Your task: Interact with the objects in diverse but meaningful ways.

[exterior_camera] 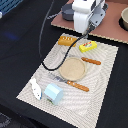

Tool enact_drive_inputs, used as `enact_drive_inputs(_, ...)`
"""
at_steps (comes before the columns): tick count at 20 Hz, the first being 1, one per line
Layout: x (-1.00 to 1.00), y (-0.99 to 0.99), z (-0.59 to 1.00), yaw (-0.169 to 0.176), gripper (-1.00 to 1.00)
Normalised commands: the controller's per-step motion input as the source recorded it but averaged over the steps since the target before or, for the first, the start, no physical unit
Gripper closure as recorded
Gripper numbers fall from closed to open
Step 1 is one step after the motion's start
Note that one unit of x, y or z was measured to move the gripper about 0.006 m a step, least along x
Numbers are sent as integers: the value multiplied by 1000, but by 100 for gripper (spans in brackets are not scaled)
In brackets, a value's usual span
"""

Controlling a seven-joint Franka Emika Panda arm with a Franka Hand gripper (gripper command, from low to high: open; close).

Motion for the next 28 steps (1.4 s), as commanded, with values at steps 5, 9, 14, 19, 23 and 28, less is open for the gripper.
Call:
enact_drive_inputs(5,477,-77,0,165,-100)
enact_drive_inputs(9,493,-31,44,124,-100)
enact_drive_inputs(14,350,-32,-3,70,-100)
enact_drive_inputs(19,6,5,-179,55,-100)
enact_drive_inputs(23,0,11,-221,77,-100)
enact_drive_inputs(28,-13,22,-219,85,-100)
